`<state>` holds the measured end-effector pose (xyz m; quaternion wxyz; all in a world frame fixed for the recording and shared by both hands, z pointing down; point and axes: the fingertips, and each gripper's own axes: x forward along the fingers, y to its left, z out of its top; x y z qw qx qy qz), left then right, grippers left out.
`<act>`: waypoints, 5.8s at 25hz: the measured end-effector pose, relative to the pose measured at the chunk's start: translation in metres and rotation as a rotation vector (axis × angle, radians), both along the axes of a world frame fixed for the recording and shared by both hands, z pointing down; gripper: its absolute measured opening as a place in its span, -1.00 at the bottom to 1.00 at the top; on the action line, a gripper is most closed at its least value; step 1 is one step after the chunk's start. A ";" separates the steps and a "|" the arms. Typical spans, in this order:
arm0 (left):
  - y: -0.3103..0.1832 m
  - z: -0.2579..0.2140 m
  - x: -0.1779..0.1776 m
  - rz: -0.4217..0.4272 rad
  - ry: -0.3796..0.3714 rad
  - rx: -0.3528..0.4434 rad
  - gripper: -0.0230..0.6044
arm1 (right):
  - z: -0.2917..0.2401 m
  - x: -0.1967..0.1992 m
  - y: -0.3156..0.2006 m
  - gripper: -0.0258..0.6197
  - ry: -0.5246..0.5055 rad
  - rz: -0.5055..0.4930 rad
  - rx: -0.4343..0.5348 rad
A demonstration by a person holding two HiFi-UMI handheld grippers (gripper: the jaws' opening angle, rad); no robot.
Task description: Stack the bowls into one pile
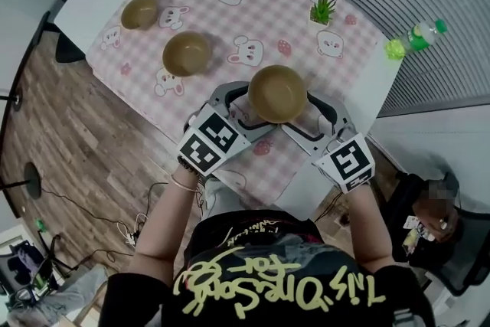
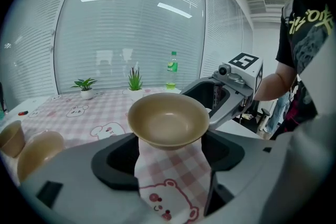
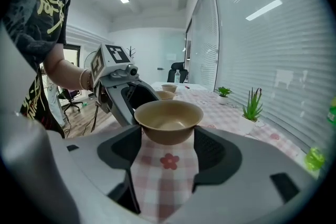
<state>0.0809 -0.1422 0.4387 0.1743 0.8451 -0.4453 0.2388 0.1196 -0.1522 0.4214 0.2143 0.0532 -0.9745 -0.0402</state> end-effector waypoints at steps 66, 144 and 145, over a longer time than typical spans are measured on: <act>0.092 -0.078 -0.173 -0.020 0.034 0.097 0.25 | -0.080 -0.173 0.096 0.05 -0.120 0.017 0.014; 0.007 -0.015 -0.228 0.425 -0.010 0.028 0.29 | -0.012 -0.228 0.027 0.03 -0.070 0.492 -0.110; 0.007 -0.013 -0.228 0.425 -0.011 0.024 0.29 | -0.011 -0.228 0.027 0.03 -0.068 0.490 -0.116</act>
